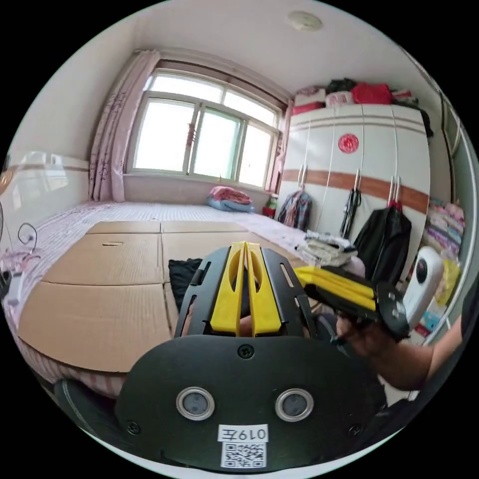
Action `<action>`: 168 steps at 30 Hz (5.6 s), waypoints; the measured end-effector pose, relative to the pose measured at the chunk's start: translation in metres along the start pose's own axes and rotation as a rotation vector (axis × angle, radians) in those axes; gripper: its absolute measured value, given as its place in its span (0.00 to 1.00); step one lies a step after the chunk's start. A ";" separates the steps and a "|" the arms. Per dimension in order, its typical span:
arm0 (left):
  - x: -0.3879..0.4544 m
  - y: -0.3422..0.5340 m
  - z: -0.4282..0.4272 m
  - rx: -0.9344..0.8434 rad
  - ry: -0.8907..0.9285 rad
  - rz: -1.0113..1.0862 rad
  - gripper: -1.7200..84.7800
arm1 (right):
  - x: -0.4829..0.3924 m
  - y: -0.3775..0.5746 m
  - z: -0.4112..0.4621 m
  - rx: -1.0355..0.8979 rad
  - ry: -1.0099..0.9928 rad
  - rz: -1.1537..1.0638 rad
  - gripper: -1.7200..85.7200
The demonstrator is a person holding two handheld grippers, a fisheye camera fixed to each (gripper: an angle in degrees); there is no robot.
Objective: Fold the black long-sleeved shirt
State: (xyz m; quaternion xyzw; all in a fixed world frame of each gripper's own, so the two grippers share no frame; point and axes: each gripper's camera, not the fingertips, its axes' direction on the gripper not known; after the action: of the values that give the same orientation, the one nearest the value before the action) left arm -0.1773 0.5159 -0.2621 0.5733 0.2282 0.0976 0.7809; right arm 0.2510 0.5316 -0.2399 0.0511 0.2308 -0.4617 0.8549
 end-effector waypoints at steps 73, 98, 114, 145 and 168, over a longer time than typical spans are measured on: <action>-0.429 0.274 0.419 -0.929 -0.035 -0.465 0.09 | 0.030 0.105 0.278 -0.393 0.315 -1.081 0.07; -0.349 0.416 0.343 -0.779 0.026 -0.370 0.03 | 0.014 0.111 0.261 -0.329 0.373 -0.997 0.15; -0.288 0.531 0.331 -0.804 0.092 -0.422 0.03 | -0.081 0.093 0.346 -0.288 0.293 -1.022 0.13; -0.233 0.635 0.438 -0.962 0.093 -0.425 0.03 | -0.050 0.108 0.340 -0.143 0.156 -1.191 0.06; -0.255 0.611 0.559 -0.895 -0.004 -0.421 0.04 | -0.042 0.022 0.325 -0.337 0.063 -0.992 0.08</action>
State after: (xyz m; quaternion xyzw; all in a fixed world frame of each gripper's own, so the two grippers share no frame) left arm -0.0725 0.1327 0.5074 0.1231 0.2733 0.0250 0.9537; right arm 0.3618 0.4782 0.0645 -0.1886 0.3238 -0.7658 0.5225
